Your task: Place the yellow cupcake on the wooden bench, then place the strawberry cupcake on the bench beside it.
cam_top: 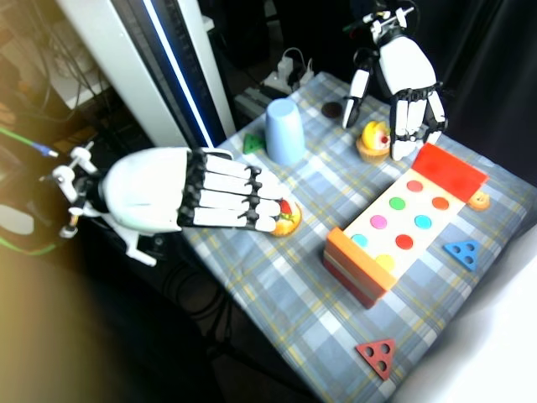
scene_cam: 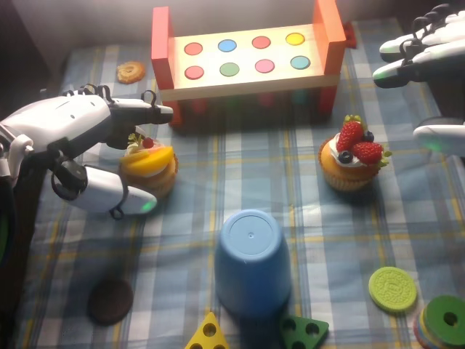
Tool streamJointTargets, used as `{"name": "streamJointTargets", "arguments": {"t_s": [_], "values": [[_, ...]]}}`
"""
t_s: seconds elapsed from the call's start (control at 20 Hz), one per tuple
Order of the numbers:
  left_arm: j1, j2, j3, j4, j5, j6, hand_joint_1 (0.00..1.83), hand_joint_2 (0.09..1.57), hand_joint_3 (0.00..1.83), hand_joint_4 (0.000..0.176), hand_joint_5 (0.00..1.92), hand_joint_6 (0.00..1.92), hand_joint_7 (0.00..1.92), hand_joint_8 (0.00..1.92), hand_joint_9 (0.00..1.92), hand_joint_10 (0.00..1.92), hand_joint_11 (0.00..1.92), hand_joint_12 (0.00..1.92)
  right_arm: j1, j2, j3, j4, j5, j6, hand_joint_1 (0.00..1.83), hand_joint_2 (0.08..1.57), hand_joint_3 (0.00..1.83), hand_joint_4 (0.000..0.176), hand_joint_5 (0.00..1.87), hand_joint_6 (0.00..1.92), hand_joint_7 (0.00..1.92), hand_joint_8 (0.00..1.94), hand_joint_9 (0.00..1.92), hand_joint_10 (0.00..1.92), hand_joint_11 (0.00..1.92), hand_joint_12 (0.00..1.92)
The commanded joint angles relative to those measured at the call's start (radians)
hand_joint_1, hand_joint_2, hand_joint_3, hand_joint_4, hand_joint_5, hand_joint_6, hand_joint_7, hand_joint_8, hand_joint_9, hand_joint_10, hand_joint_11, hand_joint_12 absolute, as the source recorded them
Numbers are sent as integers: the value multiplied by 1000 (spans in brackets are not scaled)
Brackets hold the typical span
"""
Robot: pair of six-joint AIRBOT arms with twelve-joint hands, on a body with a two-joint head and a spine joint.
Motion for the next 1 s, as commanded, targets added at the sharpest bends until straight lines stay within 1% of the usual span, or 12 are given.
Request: {"name": "streamJointTargets", "arguments": {"t_s": [0.0, 0.15, 0.3, 0.35, 0.4, 0.5, 0.65, 0.7, 0.75, 0.85, 0.9, 0.95], "values": [[-14, -7, 7, 12, -93, 1, 1004, 934, 3, 164, 523, 13, 725, 11, 756, 10, 0, 821, 14, 0, -2, 33, 121, 6, 517, 1238, 3, 0, 694, 0, 594, 1, 571, 3, 442, 414], [-22, -23, 14, 8, -90, 1, 1062, 1029, 4, 103, 835, 10, 938, 17, 850, 19, 4, 897, 13, 0, -2, 34, 121, 6, 515, 1245, 3, 13, 689, 0, 600, 2, 571, 1, 451, 405], [-36, -47, 21, 8, -90, 1, 1065, 1043, 4, 99, 860, 9, 960, 17, 857, 18, 0, 897, 9, -1, -2, 40, 121, 8, 509, 1245, 1, 23, 689, 0, 606, 3, 576, 2, 458, 401], [-42, -52, 23, 7, -92, 0, 1209, 1051, 4, 24, 1088, 472, 1082, 696, 948, 20, 0, 835, 7, -1, -2, 41, 121, 8, 491, 1256, 4, 20, 694, 2, 611, 3, 580, 3, 470, 398], [-47, -56, 24, 6, -97, -1, 1225, 1075, 1, 17, 1092, 650, 1041, 938, 956, 14, 0, 816, 4, -1, -2, 43, 121, 8, 484, 1255, 3, 17, 701, 4, 612, 3, 582, 3, 477, 397], [-49, -54, 20, 21, -113, -32, 1226, 1099, 0, 0, 1089, 684, 964, 1122, 951, 7, 0, 732, 0, -1, -2, 46, 121, 8, 489, 1256, 2, 5, 709, 5, 618, 4, 599, 9, 498, 400], [-45, -8, -15, 85, -178, -130, 1239, 1084, 0, 0, 1140, 573, 998, 1095, 956, 9, 0, 588, -1, 0, -3, 50, 121, 8, 515, 1264, 2, 0, 712, 3, 627, 4, 611, 7, 503, 391], [-45, 17, -38, 111, -216, -146, 1245, 1084, 1, 0, 1124, 569, 1013, 1099, 974, 17, 0, 680, -1, 0, -4, 53, 121, 8, 527, 1267, 2, 0, 707, 0, 634, 5, 612, 6, 475, 378], [-45, 38, -58, 136, -250, -156, 1239, 1093, 0, 0, 1074, 660, 1013, 1094, 999, 30, 0, 736, -3, 0, -4, 55, 121, 8, 532, 1269, 3, 0, 703, 0, 635, 5, 612, 6, 471, 376], [-49, 87, -96, 190, -320, -191, 1236, 1108, 2, 0, 1032, 721, 989, 1146, 1023, 44, 0, 568, -4, 0, -5, 56, 121, 9, 544, 1268, 1, 17, 698, 0, 640, 5, 614, 5, 487, 386], [-53, 113, -110, 214, -357, -222, 1199, 1143, 9, 0, 938, 936, 917, 1199, 968, 20, 0, 501, -4, 0, -5, 56, 121, 9, 563, 1264, 0, 25, 699, 1, 633, 1, 617, 5, 499, 392], [-57, 128, -115, 228, -388, -254, 1208, 1121, 0, 23, 973, 917, 988, 1053, 1044, 45, 25, 555, -4, 0, -4, 57, 121, 9, 568, 1267, 0, 18, 702, 2, 636, 2, 622, 6, 508, 397]]}}
